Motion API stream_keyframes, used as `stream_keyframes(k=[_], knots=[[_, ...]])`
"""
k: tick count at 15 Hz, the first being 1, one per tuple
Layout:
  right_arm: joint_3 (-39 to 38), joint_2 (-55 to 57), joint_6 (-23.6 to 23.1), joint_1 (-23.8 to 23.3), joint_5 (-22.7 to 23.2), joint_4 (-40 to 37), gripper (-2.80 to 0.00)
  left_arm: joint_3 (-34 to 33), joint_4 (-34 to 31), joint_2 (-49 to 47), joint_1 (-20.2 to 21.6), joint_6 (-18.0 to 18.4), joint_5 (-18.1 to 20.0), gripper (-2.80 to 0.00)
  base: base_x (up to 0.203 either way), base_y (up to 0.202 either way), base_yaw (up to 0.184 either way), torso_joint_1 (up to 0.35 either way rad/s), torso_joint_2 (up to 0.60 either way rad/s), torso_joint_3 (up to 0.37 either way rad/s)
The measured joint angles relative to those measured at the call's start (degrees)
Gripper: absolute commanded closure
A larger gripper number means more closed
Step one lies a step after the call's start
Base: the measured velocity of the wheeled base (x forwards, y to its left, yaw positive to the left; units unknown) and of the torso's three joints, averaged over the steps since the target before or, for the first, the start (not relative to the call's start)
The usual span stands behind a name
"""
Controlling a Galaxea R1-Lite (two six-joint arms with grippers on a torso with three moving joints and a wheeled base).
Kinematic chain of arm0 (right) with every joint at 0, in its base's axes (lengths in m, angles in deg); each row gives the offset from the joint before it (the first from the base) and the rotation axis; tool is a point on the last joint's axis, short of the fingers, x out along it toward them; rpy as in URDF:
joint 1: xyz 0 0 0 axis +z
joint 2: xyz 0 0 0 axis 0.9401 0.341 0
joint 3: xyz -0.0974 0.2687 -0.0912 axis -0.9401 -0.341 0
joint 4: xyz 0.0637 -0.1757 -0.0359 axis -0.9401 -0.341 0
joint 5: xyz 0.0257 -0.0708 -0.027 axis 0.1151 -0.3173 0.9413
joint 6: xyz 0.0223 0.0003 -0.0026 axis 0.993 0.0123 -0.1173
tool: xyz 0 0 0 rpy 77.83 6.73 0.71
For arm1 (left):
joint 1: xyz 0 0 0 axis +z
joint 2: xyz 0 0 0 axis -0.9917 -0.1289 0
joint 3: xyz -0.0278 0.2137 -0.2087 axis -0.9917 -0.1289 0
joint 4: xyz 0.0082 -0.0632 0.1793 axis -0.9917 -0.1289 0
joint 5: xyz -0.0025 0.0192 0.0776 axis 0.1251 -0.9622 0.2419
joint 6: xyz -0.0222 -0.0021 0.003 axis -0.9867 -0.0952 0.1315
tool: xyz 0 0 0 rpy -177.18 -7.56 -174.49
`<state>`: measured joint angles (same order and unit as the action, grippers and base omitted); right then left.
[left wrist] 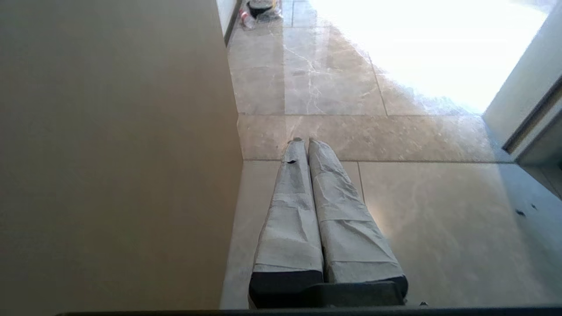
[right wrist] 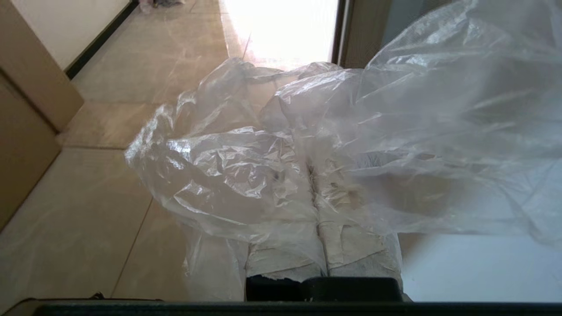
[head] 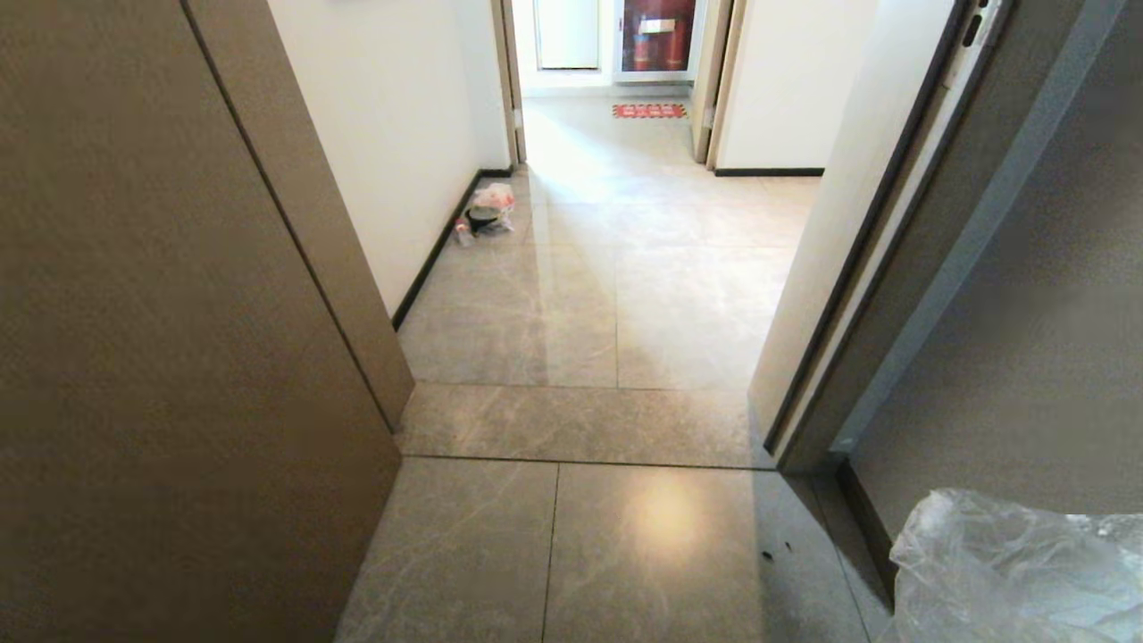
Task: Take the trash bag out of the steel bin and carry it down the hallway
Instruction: Put the trash bag at the door
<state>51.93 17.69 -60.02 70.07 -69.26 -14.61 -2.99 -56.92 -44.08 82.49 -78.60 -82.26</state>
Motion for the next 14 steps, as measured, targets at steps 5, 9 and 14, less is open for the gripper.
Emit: stream_keyframes(k=[5, 9, 14], knots=[[0.0, 0.0, 0.0, 0.0, 0.0, 0.0, 0.0, 0.0, 0.0, 0.0, 0.0, 0.0, 0.0, 0.0, 0.192, 0.0, -0.001, 0.003, 0.0, 0.004], [0.0, 0.0, 0.0, 0.0, 0.0, 0.0, 0.0, 0.0, 0.0, 0.0, 0.0, 0.0, 0.0, 0.0, 0.195, 0.0, 0.0, 0.002, 0.0, 0.004], [0.0, 0.0, 0.0, 0.0, 0.0, 0.0, 0.0, 0.0, 0.0, 0.0, 0.0, -0.1, 0.0, 0.0, 0.192, 0.0, 0.001, -0.002, 0.0, 0.003]])
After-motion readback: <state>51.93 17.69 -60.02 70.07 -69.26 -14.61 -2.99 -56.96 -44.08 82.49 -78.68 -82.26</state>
